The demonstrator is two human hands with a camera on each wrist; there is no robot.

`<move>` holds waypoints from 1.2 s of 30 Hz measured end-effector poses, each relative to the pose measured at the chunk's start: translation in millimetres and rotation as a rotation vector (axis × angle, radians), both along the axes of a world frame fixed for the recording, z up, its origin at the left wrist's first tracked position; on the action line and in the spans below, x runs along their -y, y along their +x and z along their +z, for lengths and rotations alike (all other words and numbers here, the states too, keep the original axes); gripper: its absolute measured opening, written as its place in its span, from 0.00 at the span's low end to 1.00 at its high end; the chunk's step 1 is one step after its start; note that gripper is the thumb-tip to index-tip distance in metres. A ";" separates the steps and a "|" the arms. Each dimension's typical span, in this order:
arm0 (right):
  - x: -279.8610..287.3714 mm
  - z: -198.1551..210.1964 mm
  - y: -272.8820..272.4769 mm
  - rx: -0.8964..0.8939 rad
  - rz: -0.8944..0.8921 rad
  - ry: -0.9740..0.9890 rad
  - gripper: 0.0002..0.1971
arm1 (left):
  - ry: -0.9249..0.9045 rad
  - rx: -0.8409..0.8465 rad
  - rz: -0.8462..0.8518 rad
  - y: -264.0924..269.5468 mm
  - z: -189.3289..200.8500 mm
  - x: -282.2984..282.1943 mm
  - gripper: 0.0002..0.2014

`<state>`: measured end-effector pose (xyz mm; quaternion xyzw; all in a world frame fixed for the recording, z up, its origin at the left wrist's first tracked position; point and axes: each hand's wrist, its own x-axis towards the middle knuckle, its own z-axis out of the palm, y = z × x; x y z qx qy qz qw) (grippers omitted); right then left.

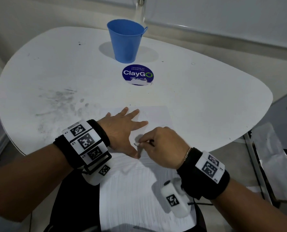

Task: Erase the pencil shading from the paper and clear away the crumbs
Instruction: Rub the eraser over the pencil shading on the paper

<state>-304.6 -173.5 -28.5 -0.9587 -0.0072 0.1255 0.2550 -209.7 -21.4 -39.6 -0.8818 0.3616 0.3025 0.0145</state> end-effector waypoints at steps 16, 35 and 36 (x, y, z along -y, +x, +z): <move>-4.0 -1.0 -1.4 0.047 0.005 -0.019 0.12 | 0.008 -0.009 -0.004 1.9 -0.9 -1.1 0.57; 14.5 -1.1 1.7 0.044 -0.069 -0.074 0.10 | 0.013 -0.013 0.004 0.9 -0.7 -1.1 0.56; 13.7 0.7 -0.1 0.021 -0.055 -0.062 0.10 | 0.012 -0.012 0.004 0.7 -0.5 -0.9 0.56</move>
